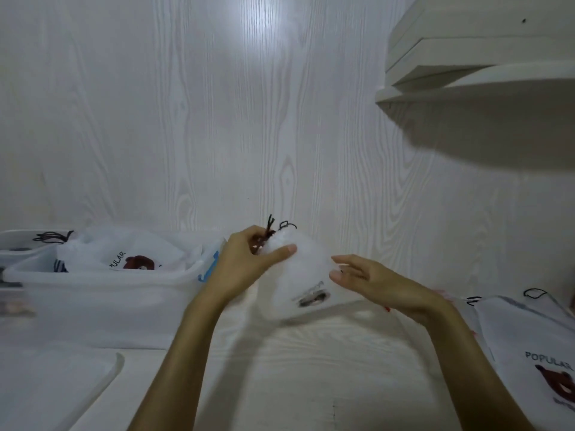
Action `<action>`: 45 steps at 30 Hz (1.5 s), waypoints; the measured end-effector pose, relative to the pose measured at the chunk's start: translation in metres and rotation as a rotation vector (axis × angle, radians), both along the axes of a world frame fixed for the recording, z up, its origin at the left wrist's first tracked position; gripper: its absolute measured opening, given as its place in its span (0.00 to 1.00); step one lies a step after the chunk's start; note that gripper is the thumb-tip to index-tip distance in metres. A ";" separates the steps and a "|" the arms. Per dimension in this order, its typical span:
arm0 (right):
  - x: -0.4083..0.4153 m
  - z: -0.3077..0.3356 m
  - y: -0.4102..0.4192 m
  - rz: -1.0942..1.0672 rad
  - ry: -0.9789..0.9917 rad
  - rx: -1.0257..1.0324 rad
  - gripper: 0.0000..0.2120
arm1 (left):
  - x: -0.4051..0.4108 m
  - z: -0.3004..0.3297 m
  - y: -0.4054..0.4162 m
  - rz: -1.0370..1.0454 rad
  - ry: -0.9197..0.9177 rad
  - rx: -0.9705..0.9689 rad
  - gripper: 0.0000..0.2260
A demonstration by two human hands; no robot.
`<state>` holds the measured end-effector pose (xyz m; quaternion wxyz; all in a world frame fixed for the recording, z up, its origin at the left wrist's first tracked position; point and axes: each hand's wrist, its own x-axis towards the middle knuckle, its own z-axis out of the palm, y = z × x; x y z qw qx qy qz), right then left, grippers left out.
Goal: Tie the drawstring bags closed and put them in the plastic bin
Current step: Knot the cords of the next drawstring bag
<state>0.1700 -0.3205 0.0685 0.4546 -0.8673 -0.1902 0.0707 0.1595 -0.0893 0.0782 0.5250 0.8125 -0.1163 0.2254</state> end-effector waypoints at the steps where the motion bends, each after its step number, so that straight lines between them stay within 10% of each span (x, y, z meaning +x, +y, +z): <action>1: -0.001 0.001 0.000 -0.005 0.004 0.017 0.37 | -0.002 0.008 0.007 -0.003 0.031 -0.053 0.13; 6: -0.007 -0.006 0.027 -0.062 0.047 0.053 0.18 | -0.023 0.040 0.051 -0.033 0.113 -0.127 0.12; 13: -0.019 -0.009 0.134 0.240 0.627 1.003 0.19 | -0.055 0.075 0.109 0.015 0.086 -0.552 0.15; 17: -0.032 0.007 0.180 0.424 0.634 0.786 0.14 | -0.059 0.086 0.139 0.174 -0.021 -0.722 0.12; 20: -0.034 0.028 0.203 0.333 0.439 0.500 0.13 | -0.050 0.080 0.162 0.459 -0.117 -0.505 0.08; 23: -0.025 0.051 0.218 0.117 0.225 0.399 0.14 | -0.041 0.070 0.186 0.541 0.034 -0.486 0.20; 27: 0.000 0.060 0.230 -0.107 0.044 0.361 0.18 | -0.043 0.065 0.215 0.312 0.263 -0.817 0.06; 34: 0.030 0.030 0.248 -0.275 -0.040 0.457 0.18 | -0.030 0.032 0.238 0.710 0.048 -0.517 0.33; 45: 0.060 0.000 0.260 -0.327 -0.341 0.062 0.12 | -0.021 0.005 0.263 0.923 0.121 0.694 0.21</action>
